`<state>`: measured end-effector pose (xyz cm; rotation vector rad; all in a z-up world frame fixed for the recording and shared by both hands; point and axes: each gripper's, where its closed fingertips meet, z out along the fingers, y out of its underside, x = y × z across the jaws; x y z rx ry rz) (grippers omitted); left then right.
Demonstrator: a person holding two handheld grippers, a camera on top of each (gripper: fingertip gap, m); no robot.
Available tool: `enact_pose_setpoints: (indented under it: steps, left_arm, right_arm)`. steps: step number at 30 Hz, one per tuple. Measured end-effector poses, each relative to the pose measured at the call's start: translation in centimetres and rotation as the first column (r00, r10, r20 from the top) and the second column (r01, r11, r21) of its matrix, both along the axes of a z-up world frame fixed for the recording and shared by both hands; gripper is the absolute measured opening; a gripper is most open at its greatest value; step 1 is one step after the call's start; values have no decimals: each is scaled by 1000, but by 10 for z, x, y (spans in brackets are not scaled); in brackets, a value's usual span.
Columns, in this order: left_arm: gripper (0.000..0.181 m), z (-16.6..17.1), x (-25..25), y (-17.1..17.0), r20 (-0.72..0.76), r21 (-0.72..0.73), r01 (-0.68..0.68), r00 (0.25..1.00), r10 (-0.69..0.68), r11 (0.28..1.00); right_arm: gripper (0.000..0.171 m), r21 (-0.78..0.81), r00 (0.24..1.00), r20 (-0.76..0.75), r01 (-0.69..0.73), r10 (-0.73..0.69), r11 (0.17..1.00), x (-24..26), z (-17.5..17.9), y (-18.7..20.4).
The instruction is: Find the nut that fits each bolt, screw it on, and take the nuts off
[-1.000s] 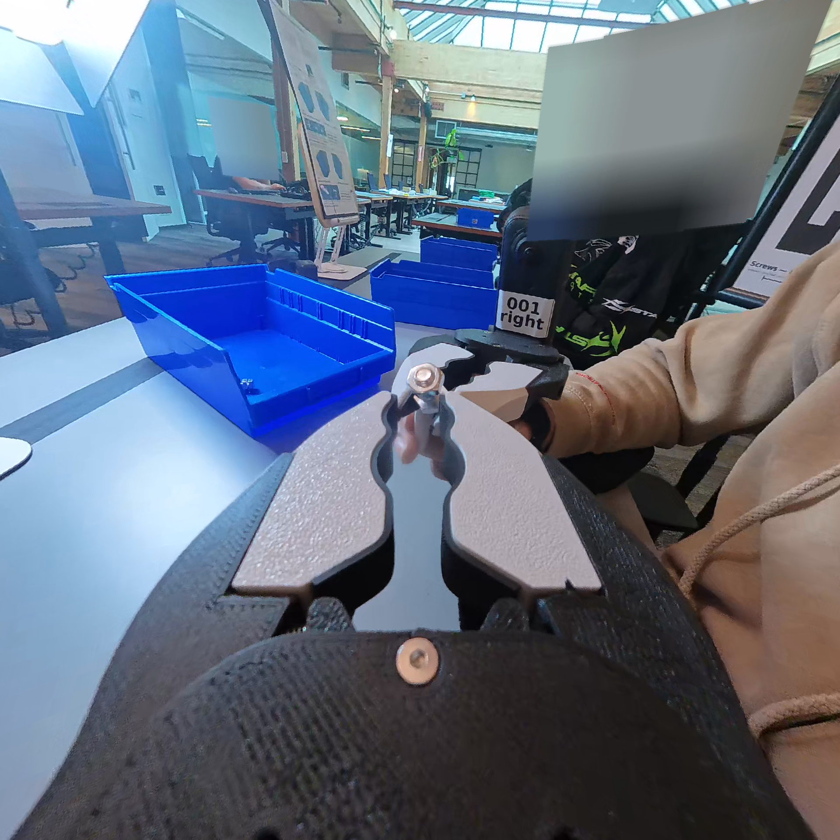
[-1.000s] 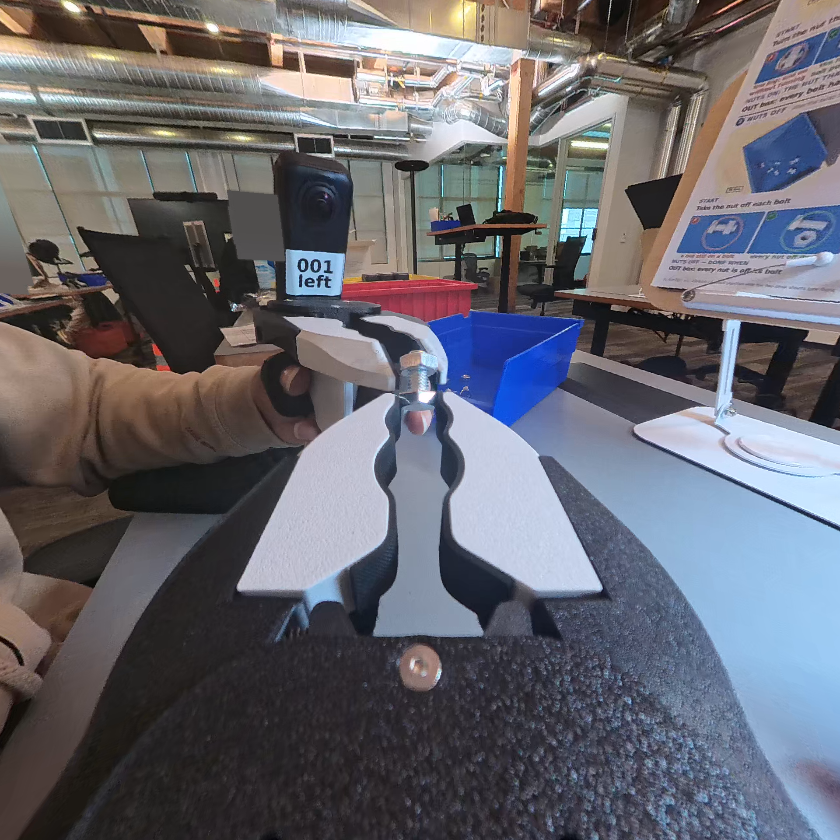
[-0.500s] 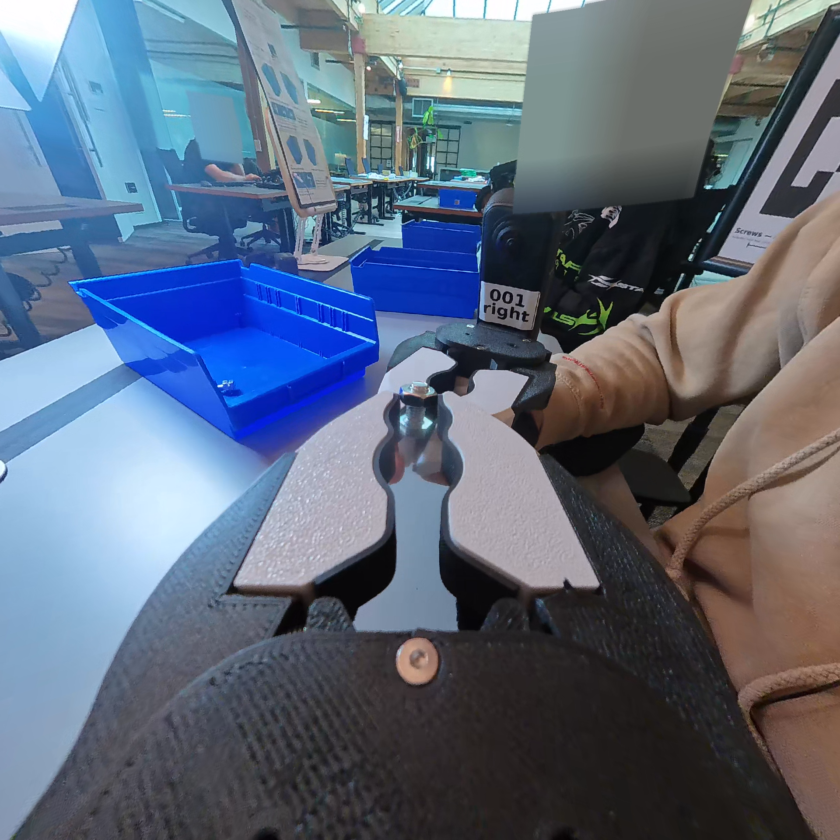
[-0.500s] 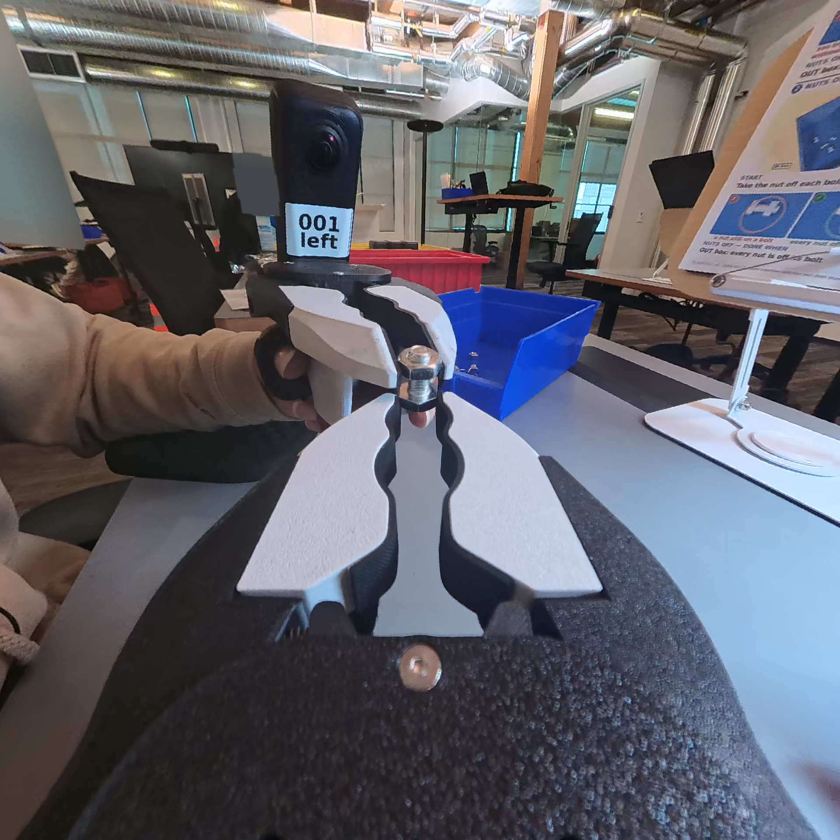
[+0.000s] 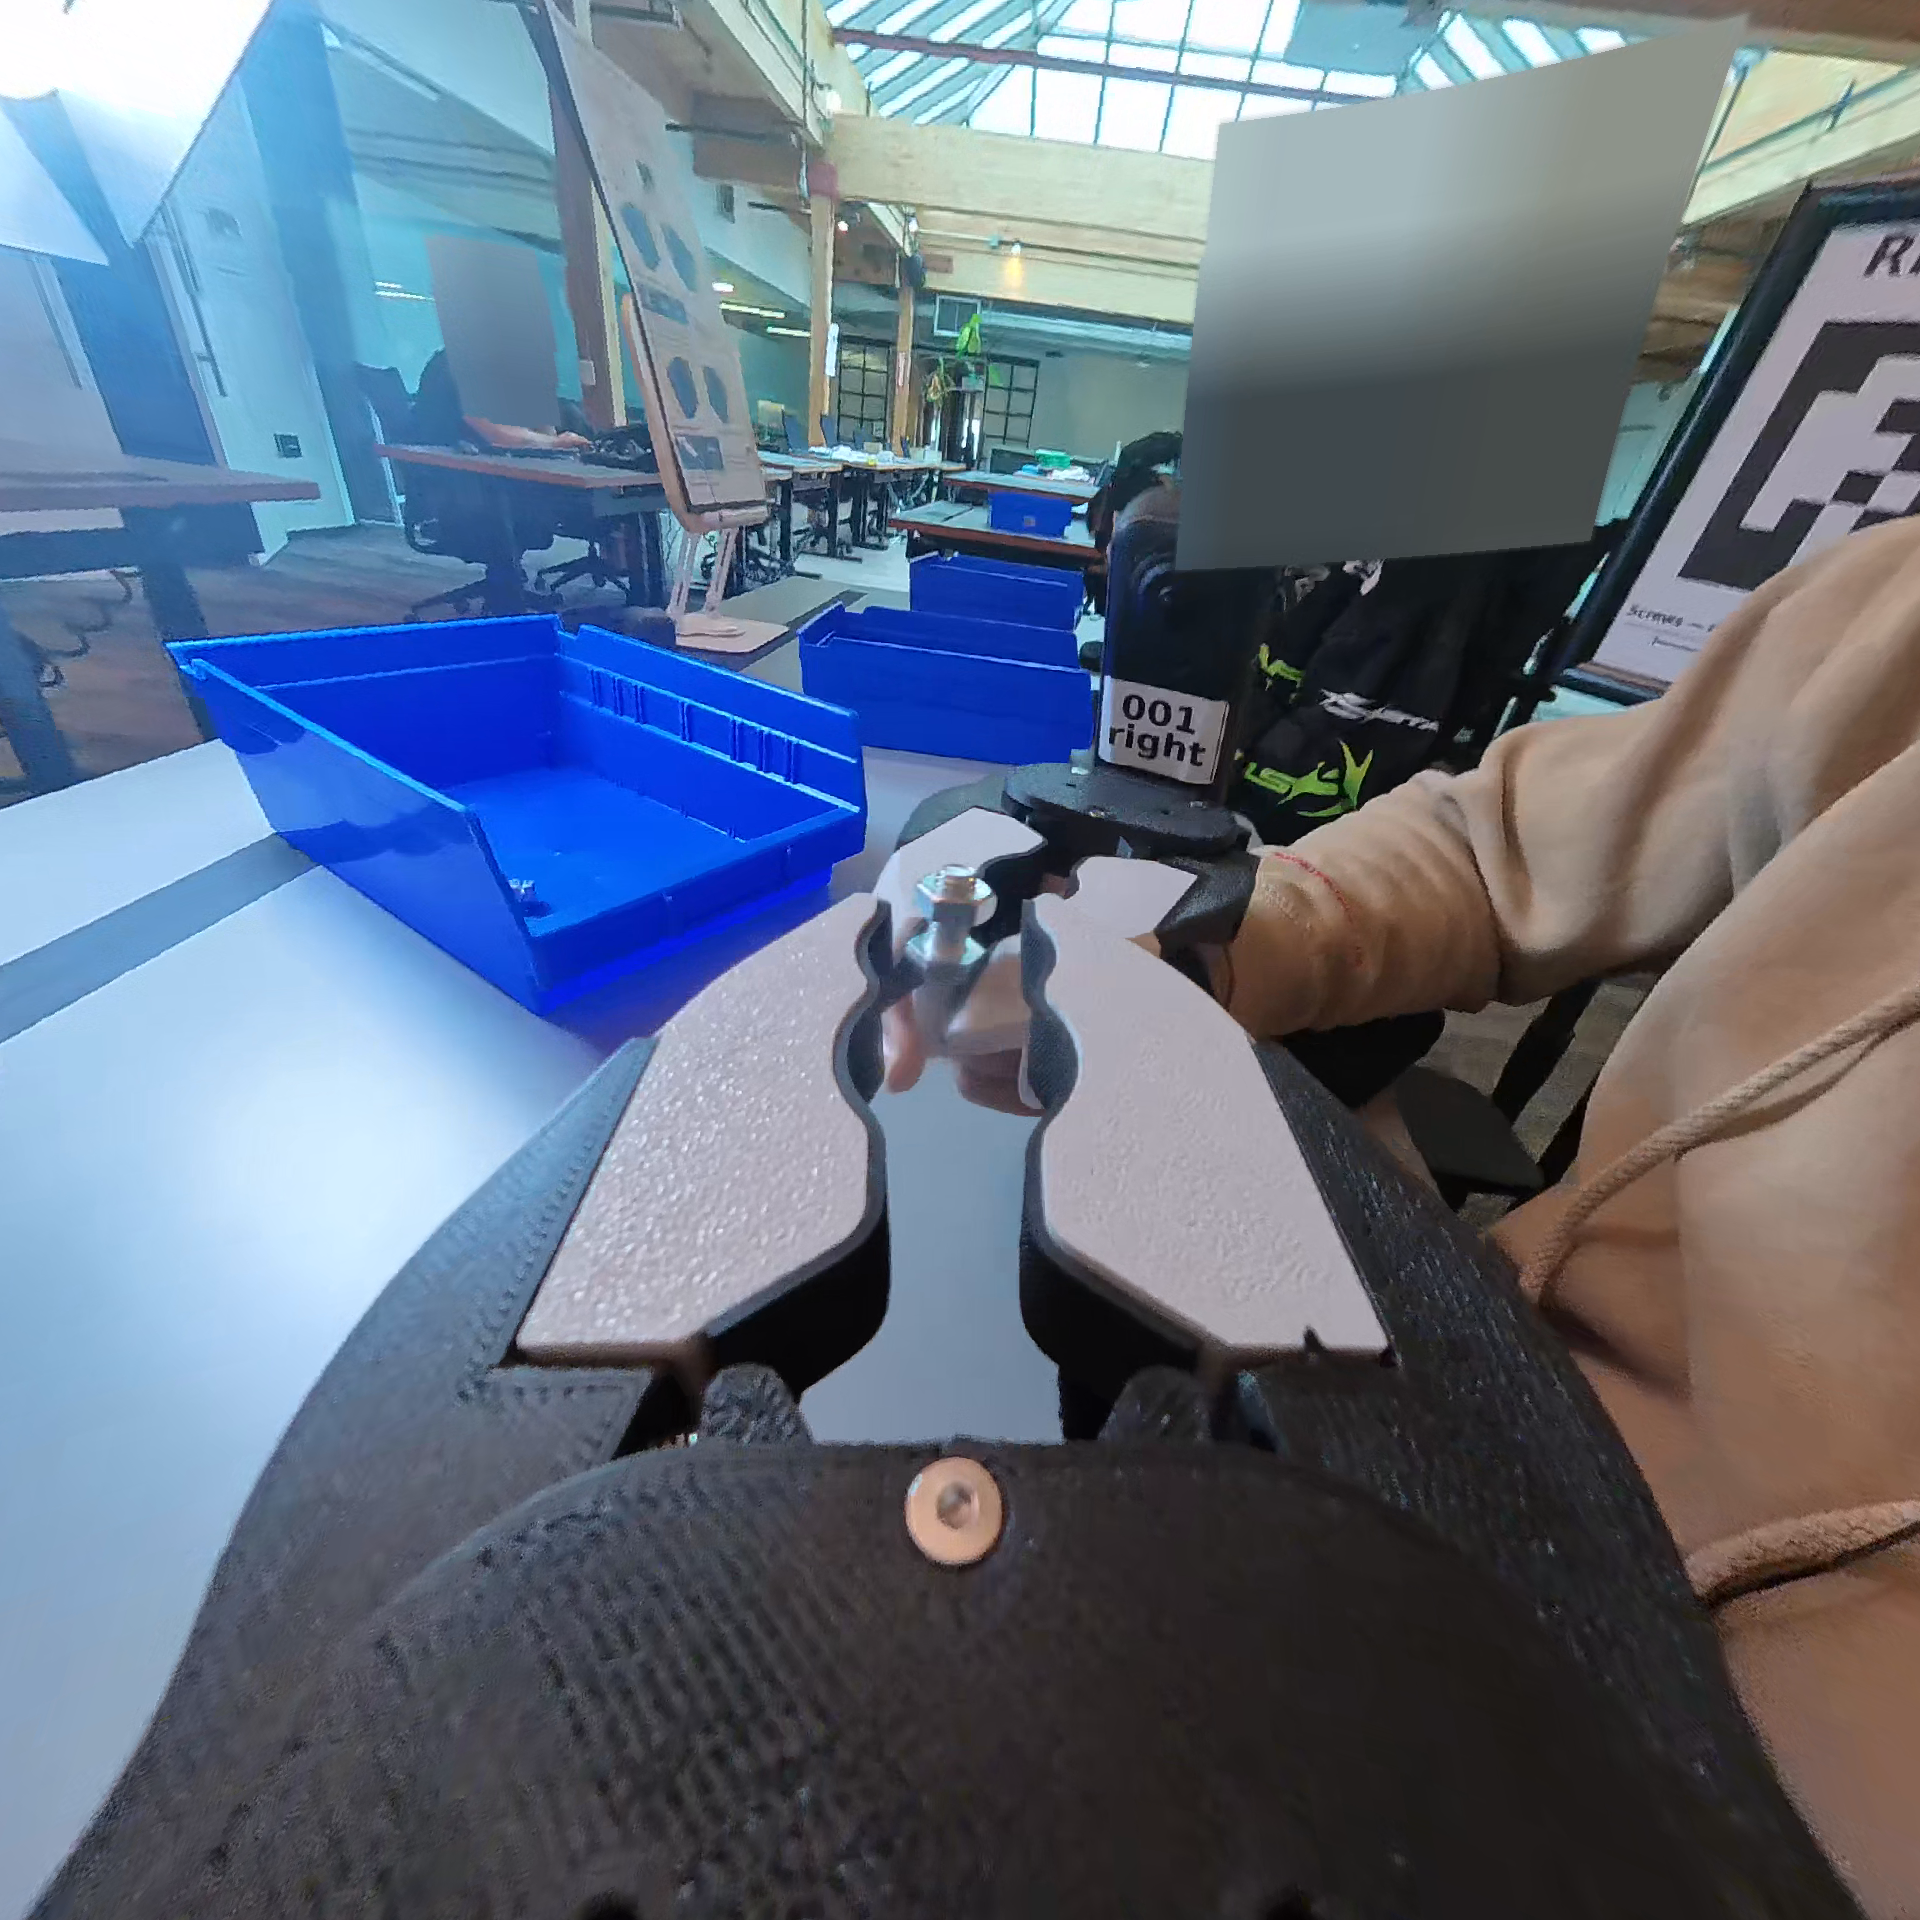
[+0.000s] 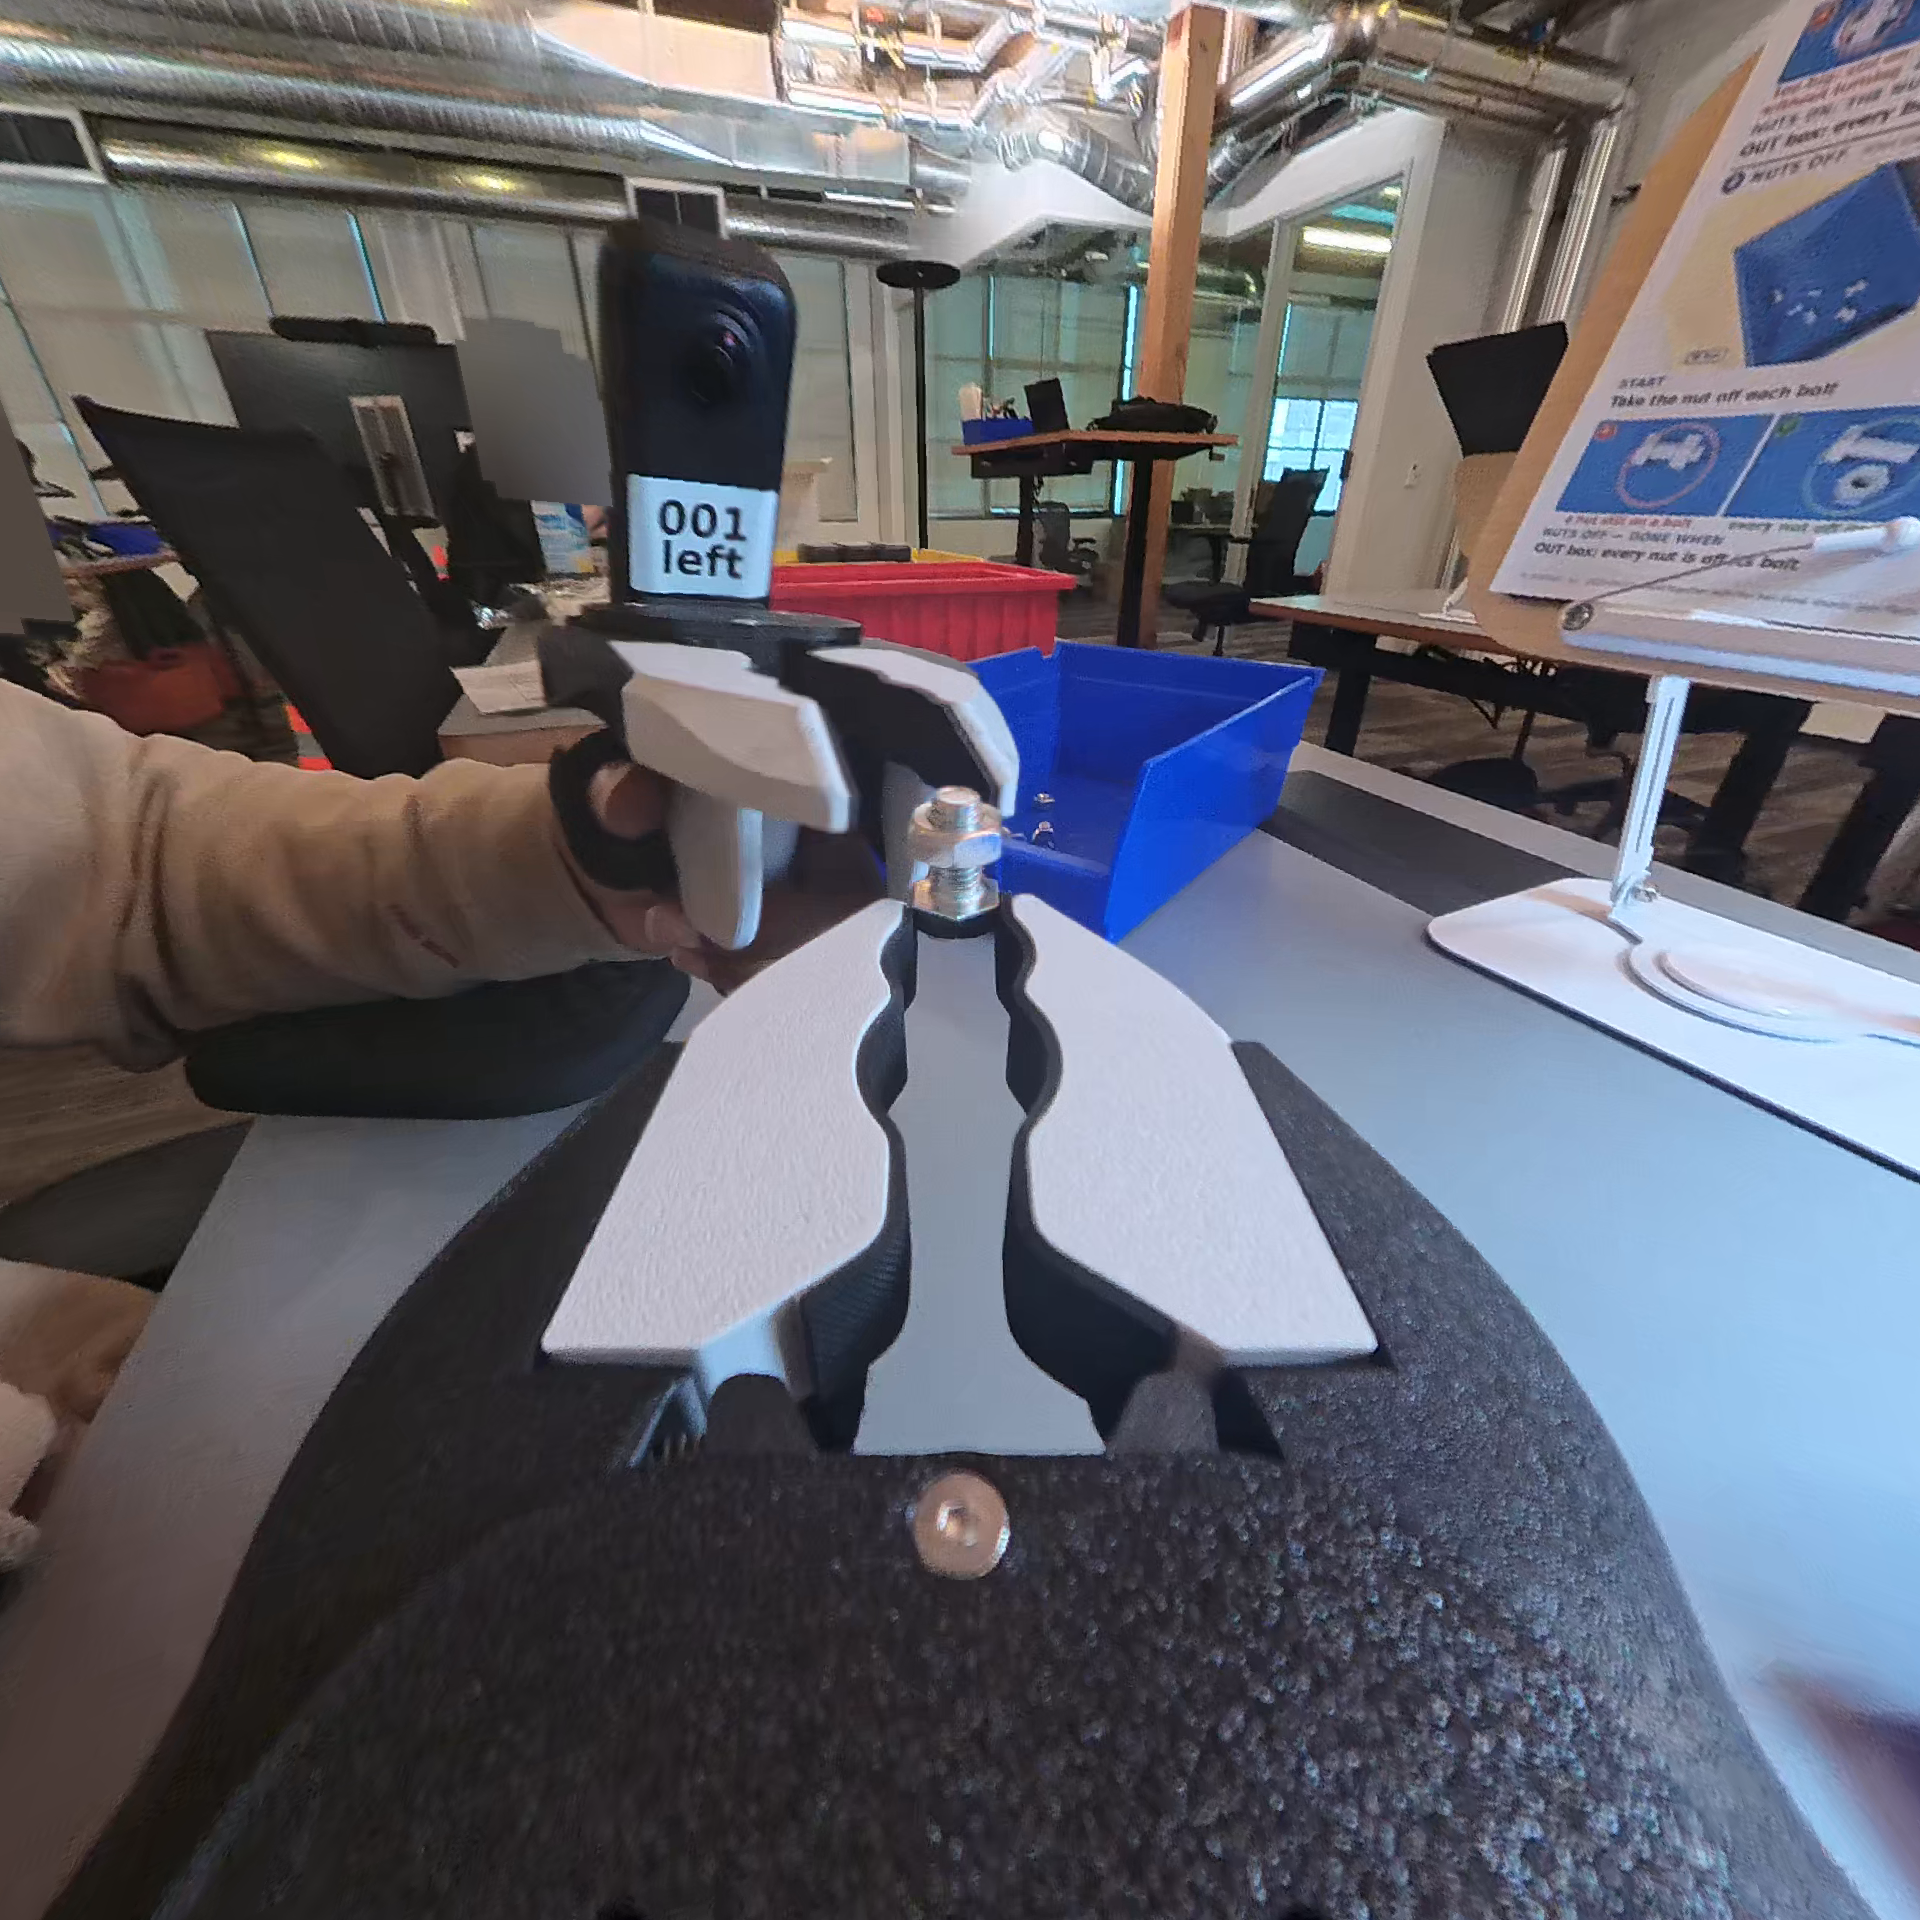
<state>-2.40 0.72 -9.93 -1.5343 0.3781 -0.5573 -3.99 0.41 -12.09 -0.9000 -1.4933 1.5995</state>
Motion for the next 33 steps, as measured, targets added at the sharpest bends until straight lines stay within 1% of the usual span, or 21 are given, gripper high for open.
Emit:
enact_pose_setpoints:
  steps: [2, 4, 6, 7, 8, 10, 11, 13, 15, 16, 17, 18, 20, 22, 25, 27, 28, 29, 30, 31, 33]
  left_arm:
    - [23, -6, 2, 3, -40, -11, -23, 999, 23, 1000]
    - [24, -8, -7, 7, -39, -22, -64, 997, 63, 998]
    - [9, -8, -24, 10, -2, -43, -133, 991, 133, 990]
    - [9, -9, -31, 11, 1, -51, -152, 988, 153, 987]
    - [11, -9, -33, 11, 8, -54, -149, 989, 150, 987]
    - [16, -3, -22, 7, 30, -26, -97, 995, 98, 995]
    - [20, -1, -14, 6, 21, -18, -71, 997, 71, 997]
    - [25, -8, -2, 8, -43, -31, -57, 998, 55, 998]
    - [23, -16, -5, 12, -106, -42, -101, 990, 96, 994]
    - [24, -16, -8, 12, -91, -44, -102, 991, 97, 994]
    - [21, -15, -11, 12, -58, -62, -101, 994, 98, 993]
    - [10, -14, -21, 14, -31, -68, -141, 990, 139, 988]
    - [10, -11, -30, 13, -7, -60, -158, 987, 158, 986]
    - [17, -5, -24, 10, 14, -41, -118, 993, 119, 992]
    - [25, -9, -6, 9, -30, -40, -68, 997, 67, 997]
    - [25, -14, -8, 12, -76, -40, -103, 992, 100, 994]
    - [25, -13, -10, 12, -64, -45, -100, 993, 98, 994]
    - [16, -13, -16, 13, -36, -62, -116, 993, 114, 991]
    - [7, -14, -28, 15, -23, -69, -169, 985, 168, 983]
    - [8, -15, -36, 16, -24, -76, -189, 982, 188, 979]
    - [14, -14, -36, 14, 1, -81, -170, 985, 171, 982]
  right_arm:
    - [14, 13, 1000, 19, 10, -11, 1000, -2, -3, 0]
    - [14, 21, 999, 30, 21, -22, 1000, -3, -5, 0]
    - [14, 8, 999, 29, 15, -15, 1000, -2, -3, 2]
    - [14, 7, 999, 27, 17, -17, 1000, -1, -1, 3]
    - [14, 14, 999, 29, 24, -25, 1000, -2, -1, 4]
    - [14, 25, 998, 47, 36, -37, 999, -3, -5, 4]
    - [14, 28, 997, 60, 40, -42, 999, -5, -7, 4]
    - [14, 26, 996, 73, 39, -41, 999, -6, -10, 3]
    - [14, 23, 997, 68, 38, -39, 999, -5, -9, 3]
    - [14, 23, 997, 66, 41, -42, 999, -5, -8, 3]
    - [14, 16, 997, 64, 44, -45, 999, -5, -7, 5]
    - [14, 3, 997, 61, 40, -40, 999, -4, -5, 7]
    - [14, -1, 998, 55, 42, -42, 999, -4, -3, 9]
    - [14, 7, 997, 58, 47, -47, 999, -4, -4, 8]
    - [14, 10, 997, 70, 42, -42, 999, -6, -8, 6]
    - [14, 11, 997, 68, 39, -39, 999, -5, -8, 4]
    - [14, 11, 997, 66, 44, -44, 999, -5, -8, 5]
    - [14, 5, 997, 62, 46, -46, 999, -5, -6, 7]
    - [14, -4, 997, 59, 43, -43, 999, -4, -5, 8]
    - [14, -8, 997, 58, 45, -45, 999, -4, -4, 9]
    - [14, 4, 996, 65, 59, -59, 998, -6, -5, 11]
